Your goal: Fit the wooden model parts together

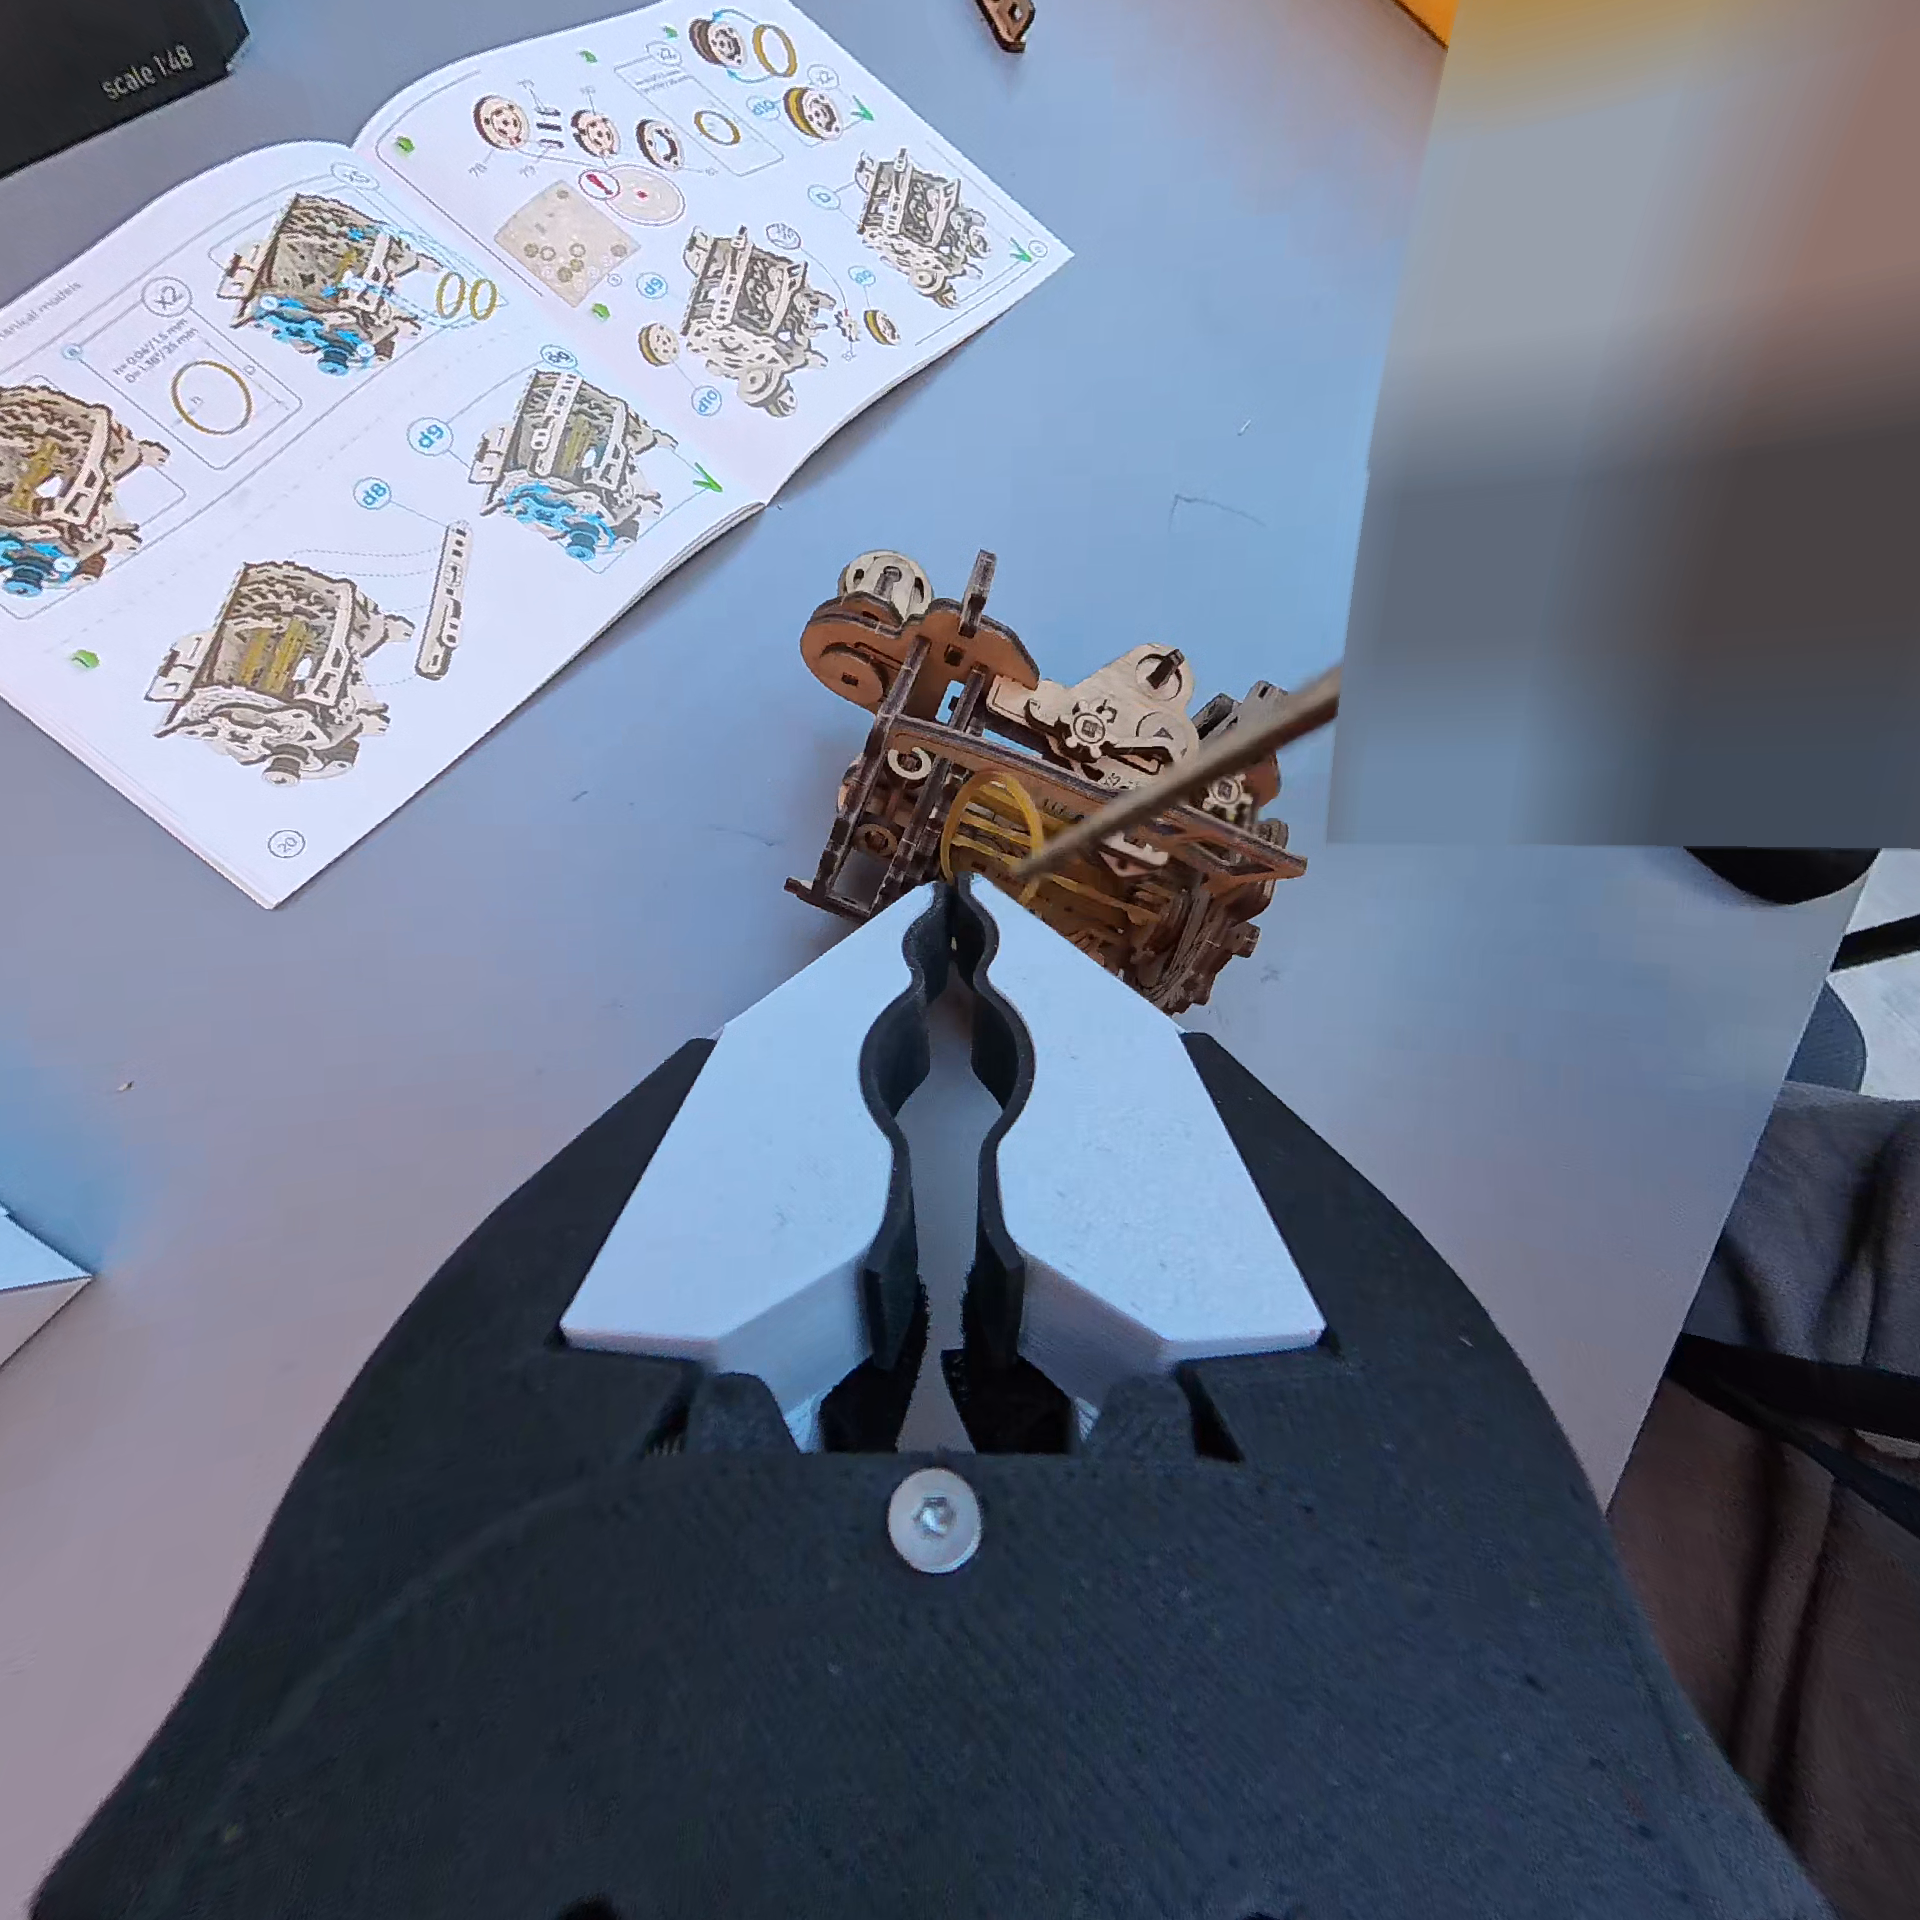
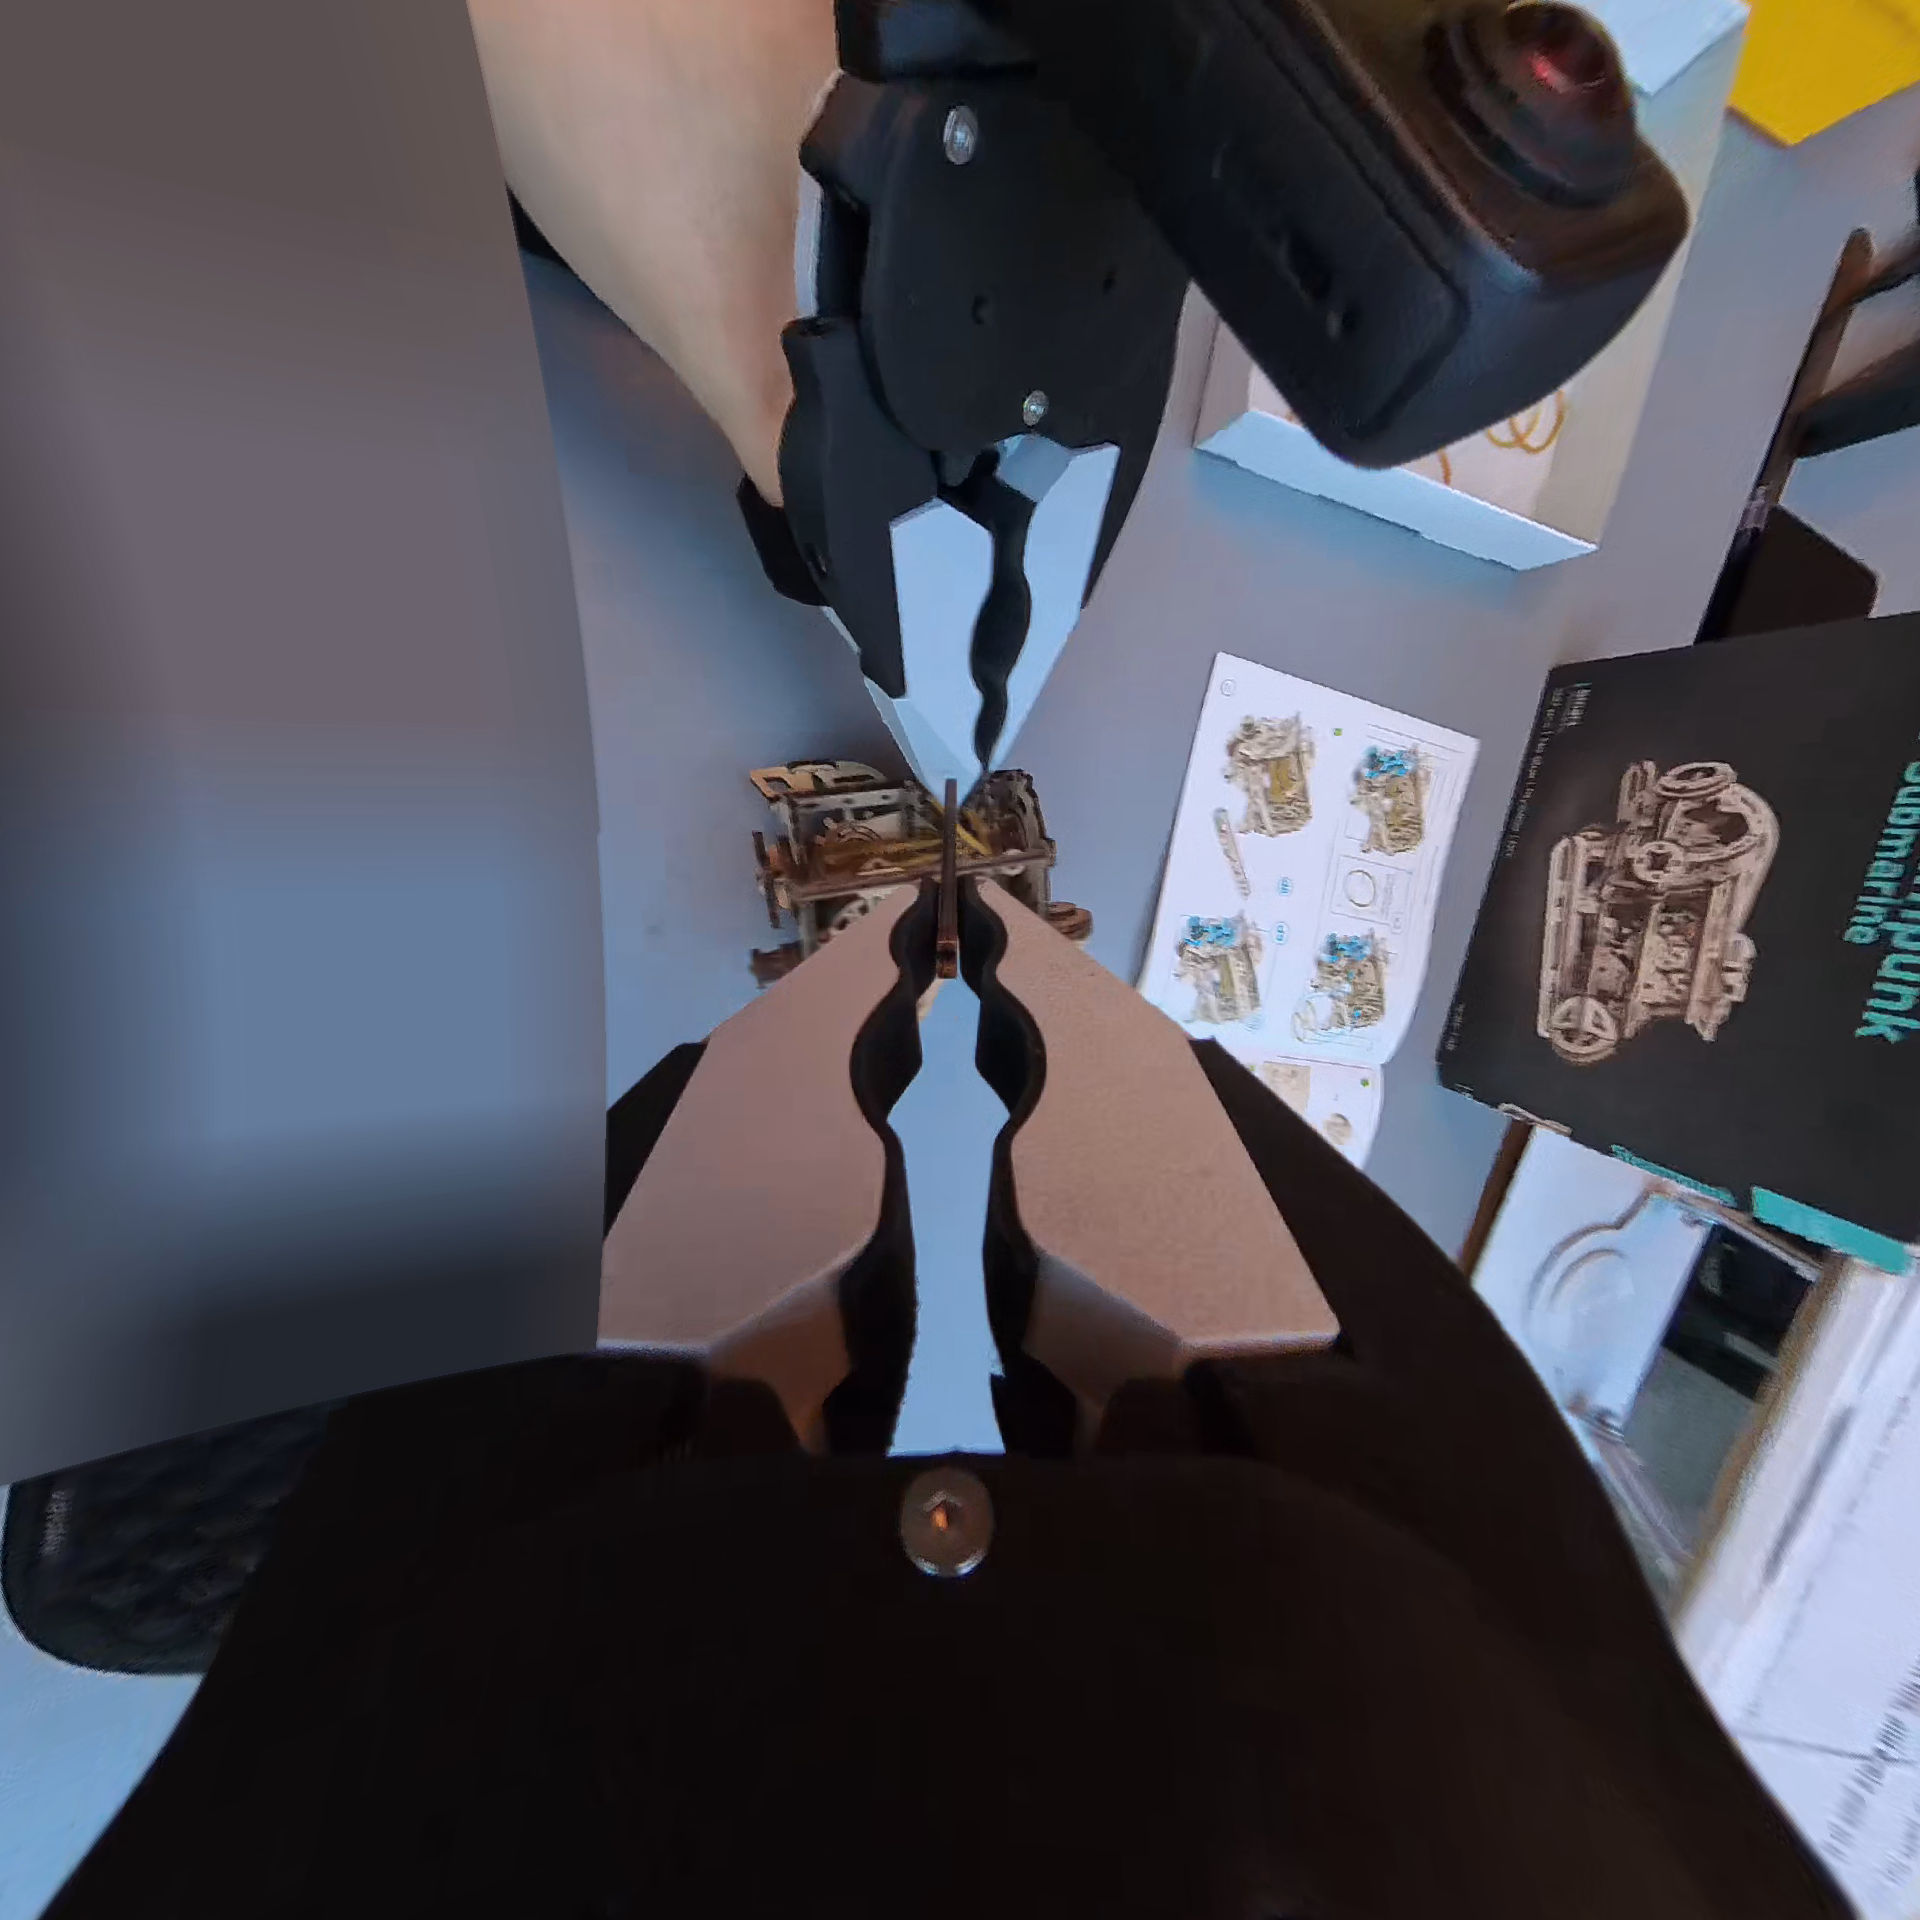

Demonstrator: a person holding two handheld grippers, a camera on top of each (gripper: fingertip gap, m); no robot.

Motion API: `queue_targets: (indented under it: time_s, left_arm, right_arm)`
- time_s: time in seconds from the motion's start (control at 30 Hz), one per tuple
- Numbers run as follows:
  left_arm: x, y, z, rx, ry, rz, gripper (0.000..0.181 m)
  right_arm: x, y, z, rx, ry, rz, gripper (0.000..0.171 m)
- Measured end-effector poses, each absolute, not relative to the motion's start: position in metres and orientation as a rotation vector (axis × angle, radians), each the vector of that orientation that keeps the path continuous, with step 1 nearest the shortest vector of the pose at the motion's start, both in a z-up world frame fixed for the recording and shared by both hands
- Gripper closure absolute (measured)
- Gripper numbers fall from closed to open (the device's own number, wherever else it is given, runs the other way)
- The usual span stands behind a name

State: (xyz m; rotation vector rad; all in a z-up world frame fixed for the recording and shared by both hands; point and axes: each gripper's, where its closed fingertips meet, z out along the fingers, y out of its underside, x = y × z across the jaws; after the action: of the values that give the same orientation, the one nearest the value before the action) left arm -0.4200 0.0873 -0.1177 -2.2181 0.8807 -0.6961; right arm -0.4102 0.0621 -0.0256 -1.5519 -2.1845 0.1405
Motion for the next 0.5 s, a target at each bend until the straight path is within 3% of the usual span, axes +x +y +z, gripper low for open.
queue_targets:
  time_s: [0.03,0.5]
  left_arm:
    - [-0.42,0.087,-0.118,-2.217,0.881,-0.695,0.181]
    - [-0.419,0.088,-0.119,-2.202,0.897,-0.683,0.181]
  right_arm:
    - [-0.411,0.069,-0.025,-1.535,-2.201,0.076,0.169]
    - [-0.413,0.074,-0.04,-1.281,-2.506,-0.151,0.168]
